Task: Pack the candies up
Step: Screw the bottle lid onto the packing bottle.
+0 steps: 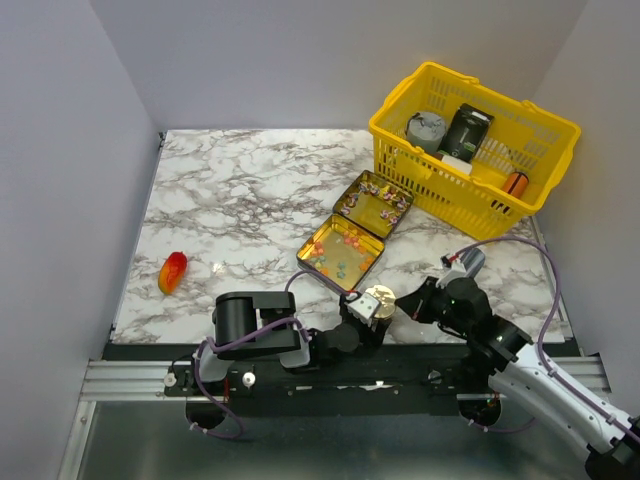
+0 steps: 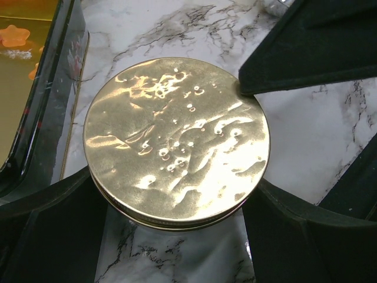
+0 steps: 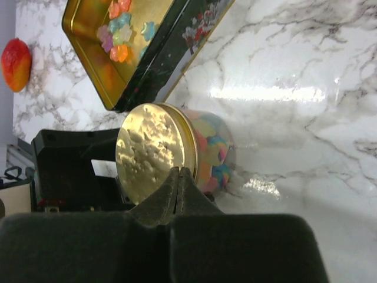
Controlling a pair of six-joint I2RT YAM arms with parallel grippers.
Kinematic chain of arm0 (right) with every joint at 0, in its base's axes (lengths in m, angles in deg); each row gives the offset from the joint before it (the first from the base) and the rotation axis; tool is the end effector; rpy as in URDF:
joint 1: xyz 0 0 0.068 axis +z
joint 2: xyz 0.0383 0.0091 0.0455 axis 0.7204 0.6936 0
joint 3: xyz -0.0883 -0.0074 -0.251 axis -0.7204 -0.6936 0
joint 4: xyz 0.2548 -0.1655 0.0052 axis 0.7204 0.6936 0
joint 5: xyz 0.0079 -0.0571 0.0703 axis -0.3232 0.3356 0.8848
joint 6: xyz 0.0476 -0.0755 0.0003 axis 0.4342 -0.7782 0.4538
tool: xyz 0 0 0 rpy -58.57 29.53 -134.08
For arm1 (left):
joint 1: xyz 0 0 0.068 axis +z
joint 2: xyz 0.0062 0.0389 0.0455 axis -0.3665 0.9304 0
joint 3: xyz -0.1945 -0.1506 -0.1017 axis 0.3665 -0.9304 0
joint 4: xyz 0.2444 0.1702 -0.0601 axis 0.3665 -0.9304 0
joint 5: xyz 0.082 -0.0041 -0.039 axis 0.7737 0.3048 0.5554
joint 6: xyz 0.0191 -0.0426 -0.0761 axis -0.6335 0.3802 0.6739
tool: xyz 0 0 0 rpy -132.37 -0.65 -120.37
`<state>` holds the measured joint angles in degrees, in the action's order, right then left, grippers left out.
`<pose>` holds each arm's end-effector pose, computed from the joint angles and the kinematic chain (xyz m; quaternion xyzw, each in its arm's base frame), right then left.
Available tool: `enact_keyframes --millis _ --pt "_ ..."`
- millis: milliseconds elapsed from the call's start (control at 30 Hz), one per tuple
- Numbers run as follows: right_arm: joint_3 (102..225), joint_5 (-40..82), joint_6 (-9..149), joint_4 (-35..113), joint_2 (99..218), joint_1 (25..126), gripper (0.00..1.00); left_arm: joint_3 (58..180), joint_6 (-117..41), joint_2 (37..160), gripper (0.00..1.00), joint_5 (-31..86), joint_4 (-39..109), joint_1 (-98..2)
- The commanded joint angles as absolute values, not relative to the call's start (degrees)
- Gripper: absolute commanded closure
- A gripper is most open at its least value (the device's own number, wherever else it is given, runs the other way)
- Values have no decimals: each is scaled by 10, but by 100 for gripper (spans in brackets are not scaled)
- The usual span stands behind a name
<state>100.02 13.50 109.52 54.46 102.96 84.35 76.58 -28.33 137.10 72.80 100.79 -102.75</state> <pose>0.1703 0.1350 0.1384 0.0587 0.8624 0.3404 0.3701 0.0999 -0.3351 0.0291 0.2133 0.7514 -0.2871 0.5545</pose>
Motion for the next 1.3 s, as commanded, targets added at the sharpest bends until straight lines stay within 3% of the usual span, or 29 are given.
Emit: enact_keyframes --millis 0,100,133,233,333,400,633,900,1000,1200,1267 --pt "997 243 1122 661 1001 860 99 733 -245 1426 30 712 829 -1019" --pt "1028 195 1127 696 992 860 99 719 -255 1418 28 696 857 -1020" --pt "1038 166 1130 710 991 860 84 715 -256 1413 27 693 864 -1021" --pt "1074 116 1139 727 1002 860 62 708 -260 1407 24 684 881 -1020" --pt "1096 87 1139 709 1020 859 53 709 -264 1407 21 679 885 -1022" --pt "1106 70 1137 697 1036 860 53 711 -265 1408 20 677 886 -1022" --pt "1140 28 1105 627 1153 860 57 711 -266 1412 20 670 893 -1025" --pt "1135 92 1082 556 1235 859 61 711 -263 1420 21 672 901 -1026" --pt "1129 110 1080 555 1245 860 68 713 -264 1420 21 672 902 -1025" --pt "1081 178 1081 563 1233 860 97 718 -258 1423 23 672 896 -1024" --pt "1065 208 1085 575 1223 860 99 718 -255 1419 23 671 889 -1024"
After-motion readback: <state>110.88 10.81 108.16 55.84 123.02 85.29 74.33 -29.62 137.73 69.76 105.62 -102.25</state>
